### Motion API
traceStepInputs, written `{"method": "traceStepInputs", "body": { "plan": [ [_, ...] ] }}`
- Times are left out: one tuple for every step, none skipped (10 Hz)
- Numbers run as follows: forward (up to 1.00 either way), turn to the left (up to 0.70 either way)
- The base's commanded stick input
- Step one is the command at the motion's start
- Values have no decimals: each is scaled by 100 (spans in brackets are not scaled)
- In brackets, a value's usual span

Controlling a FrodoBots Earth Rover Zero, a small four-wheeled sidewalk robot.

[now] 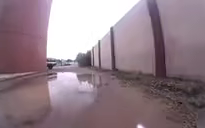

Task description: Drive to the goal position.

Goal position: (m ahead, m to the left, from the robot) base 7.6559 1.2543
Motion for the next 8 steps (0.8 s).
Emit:
{"method": "traceStepInputs", "body": {
  "plan": [
    [70, 0],
    [70, 0],
    [70, 0],
    [70, 0],
    [70, 0],
    [70, 0],
    [70, 0],
    [70, 0]
  ]
}}
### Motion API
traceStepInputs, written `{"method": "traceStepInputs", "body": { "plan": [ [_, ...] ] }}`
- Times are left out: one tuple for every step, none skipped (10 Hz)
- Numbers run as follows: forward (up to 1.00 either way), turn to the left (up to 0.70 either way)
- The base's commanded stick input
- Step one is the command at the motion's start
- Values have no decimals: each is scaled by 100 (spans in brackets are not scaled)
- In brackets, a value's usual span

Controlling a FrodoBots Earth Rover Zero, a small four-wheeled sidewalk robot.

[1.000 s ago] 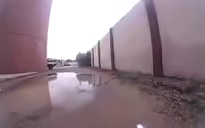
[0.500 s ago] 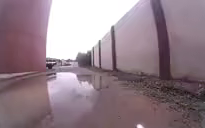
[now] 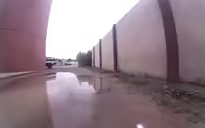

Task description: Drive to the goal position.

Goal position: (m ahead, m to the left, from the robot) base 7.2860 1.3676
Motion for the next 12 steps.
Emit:
{"method": "traceStepInputs", "body": {
  "plan": [
    [70, 0],
    [70, 0],
    [70, 0],
    [70, 0],
    [70, 0],
    [70, 0],
    [70, 0],
    [70, 0],
    [70, 0],
    [70, 0],
    [70, 0],
    [70, 0]
  ]
}}
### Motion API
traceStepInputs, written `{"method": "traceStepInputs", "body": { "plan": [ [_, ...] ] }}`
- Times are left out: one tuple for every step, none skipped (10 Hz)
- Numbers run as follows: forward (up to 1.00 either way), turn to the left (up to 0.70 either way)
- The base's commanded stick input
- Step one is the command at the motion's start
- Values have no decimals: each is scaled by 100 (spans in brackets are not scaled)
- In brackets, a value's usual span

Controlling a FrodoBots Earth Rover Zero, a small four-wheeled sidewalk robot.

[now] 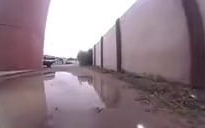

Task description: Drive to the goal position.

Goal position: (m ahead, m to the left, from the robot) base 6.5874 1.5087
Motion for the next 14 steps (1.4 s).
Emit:
{"method": "traceStepInputs", "body": {
  "plan": [
    [70, 0],
    [70, 0],
    [70, 0],
    [70, 0],
    [70, 0],
    [70, 0],
    [70, 0],
    [70, 0],
    [70, 0],
    [70, 0],
    [70, 0],
    [70, 0],
    [70, 0],
    [70, 0]
  ]
}}
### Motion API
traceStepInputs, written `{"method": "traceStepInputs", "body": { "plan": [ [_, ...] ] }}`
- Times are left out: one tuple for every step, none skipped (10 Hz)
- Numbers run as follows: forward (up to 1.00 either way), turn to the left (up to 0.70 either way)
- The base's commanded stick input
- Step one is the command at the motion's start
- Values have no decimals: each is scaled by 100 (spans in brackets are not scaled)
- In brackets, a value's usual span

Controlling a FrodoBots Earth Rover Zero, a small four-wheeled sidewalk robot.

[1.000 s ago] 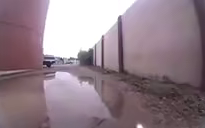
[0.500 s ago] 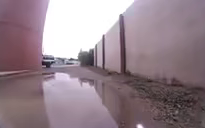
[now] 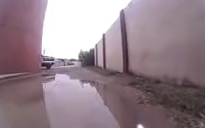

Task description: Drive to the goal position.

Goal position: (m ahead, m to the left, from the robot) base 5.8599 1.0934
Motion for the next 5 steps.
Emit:
{"method": "traceStepInputs", "body": {
  "plan": [
    [70, 0],
    [70, 0],
    [70, 0],
    [70, 0],
    [70, 0]
  ]
}}
